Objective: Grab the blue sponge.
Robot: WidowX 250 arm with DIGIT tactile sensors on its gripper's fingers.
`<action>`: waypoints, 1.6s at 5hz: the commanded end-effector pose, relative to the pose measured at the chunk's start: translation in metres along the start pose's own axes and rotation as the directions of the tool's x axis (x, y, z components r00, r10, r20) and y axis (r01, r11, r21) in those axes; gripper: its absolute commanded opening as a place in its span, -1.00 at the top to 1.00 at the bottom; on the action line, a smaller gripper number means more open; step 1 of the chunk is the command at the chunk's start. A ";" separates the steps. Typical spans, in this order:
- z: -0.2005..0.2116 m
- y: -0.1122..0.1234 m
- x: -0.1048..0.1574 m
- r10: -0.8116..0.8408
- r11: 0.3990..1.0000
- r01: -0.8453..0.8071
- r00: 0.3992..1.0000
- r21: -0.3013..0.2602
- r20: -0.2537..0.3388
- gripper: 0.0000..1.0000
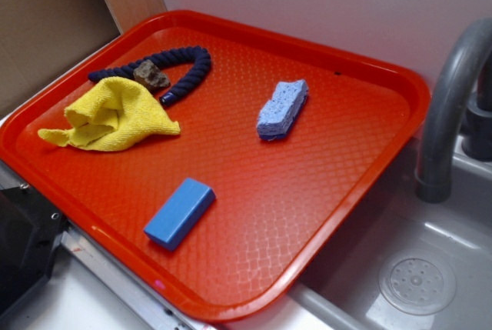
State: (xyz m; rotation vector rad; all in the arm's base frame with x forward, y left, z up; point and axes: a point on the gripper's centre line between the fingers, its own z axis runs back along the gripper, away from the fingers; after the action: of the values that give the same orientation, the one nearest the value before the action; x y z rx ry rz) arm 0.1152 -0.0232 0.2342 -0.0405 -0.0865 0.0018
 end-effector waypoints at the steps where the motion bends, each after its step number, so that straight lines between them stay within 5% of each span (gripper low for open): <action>1: -0.037 0.001 0.052 0.339 0.940 -0.336 0.937 -0.049 0.077 -1.00; 2: -0.059 0.003 0.096 0.350 0.936 -0.338 0.922 -0.097 0.164 -1.00; 3: -0.087 0.010 0.143 0.368 0.930 -0.355 0.913 -0.099 0.179 -1.00; 4: -0.118 -0.005 0.170 0.362 0.931 -0.351 0.925 -0.101 0.115 -1.00; 6: -0.158 -0.056 0.175 0.237 0.965 -0.232 0.971 -0.126 0.027 -1.00; 8: -0.186 -0.075 0.174 0.196 0.979 -0.195 0.981 -0.061 0.012 -1.00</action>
State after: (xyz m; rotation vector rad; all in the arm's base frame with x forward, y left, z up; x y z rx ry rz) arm 0.2948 -0.0922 0.0507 -0.0826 -0.0395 0.2223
